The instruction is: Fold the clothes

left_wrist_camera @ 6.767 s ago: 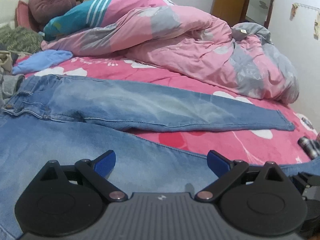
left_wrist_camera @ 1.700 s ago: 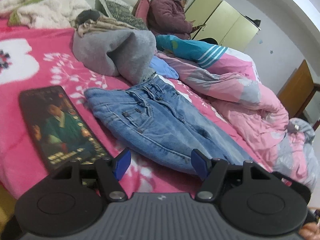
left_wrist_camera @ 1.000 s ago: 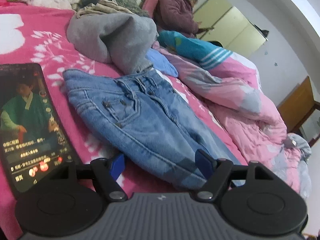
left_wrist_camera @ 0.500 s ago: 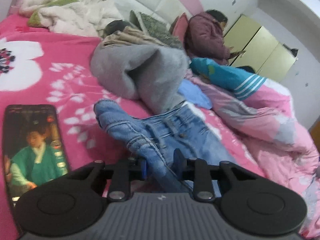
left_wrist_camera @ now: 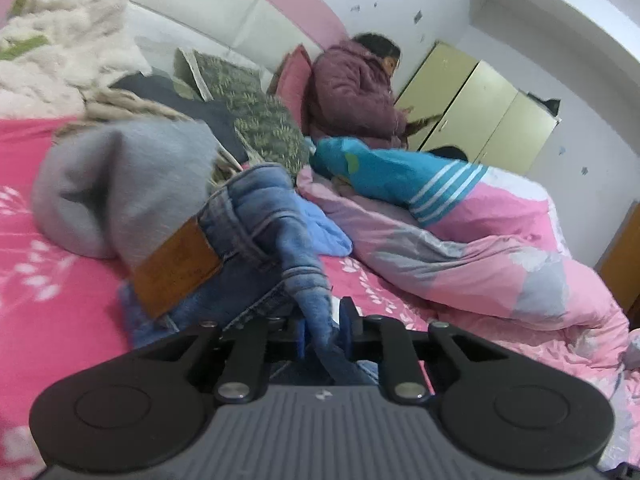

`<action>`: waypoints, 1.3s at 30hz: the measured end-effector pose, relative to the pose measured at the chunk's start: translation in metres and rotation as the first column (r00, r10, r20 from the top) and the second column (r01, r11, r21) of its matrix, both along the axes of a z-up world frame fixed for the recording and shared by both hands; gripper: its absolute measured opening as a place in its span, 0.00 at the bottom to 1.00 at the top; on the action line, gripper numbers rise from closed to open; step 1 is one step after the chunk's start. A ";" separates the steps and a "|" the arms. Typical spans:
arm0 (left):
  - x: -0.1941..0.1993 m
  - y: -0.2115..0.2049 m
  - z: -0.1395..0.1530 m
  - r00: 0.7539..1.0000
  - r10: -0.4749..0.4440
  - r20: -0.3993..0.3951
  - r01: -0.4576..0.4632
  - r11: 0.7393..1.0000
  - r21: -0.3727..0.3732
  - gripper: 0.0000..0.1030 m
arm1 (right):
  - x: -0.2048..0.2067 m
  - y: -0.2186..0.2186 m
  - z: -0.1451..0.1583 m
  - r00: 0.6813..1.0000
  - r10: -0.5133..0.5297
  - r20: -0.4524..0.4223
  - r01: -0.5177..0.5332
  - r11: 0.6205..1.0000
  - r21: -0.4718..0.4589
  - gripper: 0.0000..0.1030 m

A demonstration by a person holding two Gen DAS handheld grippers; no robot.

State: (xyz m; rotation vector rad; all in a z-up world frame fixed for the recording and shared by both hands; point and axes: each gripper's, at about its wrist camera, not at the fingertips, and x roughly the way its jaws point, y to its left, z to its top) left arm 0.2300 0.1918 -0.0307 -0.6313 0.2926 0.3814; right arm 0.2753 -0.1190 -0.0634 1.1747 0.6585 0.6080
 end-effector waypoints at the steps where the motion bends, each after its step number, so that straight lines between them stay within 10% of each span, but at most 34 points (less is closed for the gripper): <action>1: 0.011 0.000 -0.004 1.000 0.001 -0.016 -0.001 1.000 -0.001 0.11 | 0.012 -0.001 -0.005 1.000 -0.007 -0.017 0.007 1.000 0.009 0.10; 10: 0.039 0.005 -0.042 0.998 -0.021 -0.057 0.021 1.000 0.009 0.18 | 0.079 0.007 -0.063 0.993 0.007 -0.118 -0.004 1.000 0.026 0.10; 16: 0.033 0.002 -0.044 0.999 -0.041 -0.022 0.042 0.998 0.044 0.68 | 0.092 0.008 -0.088 0.987 0.027 -0.156 -0.018 0.998 0.059 0.13; 21: 0.009 -0.009 -0.017 0.993 -0.113 0.034 0.111 0.992 0.053 0.83 | 0.085 -0.002 -0.083 0.985 0.042 -0.167 -0.014 0.986 0.164 0.48; 26: -0.022 -0.013 -0.004 0.984 -0.176 0.033 0.176 0.984 0.002 0.85 | 0.067 -0.015 -0.064 0.988 0.042 -0.152 -0.010 0.979 0.205 0.74; 39: -0.099 -0.005 -0.039 0.977 -0.203 -0.067 0.194 0.973 -0.125 0.84 | -0.041 -0.051 -0.041 0.960 0.149 -0.239 -0.105 0.977 0.186 0.80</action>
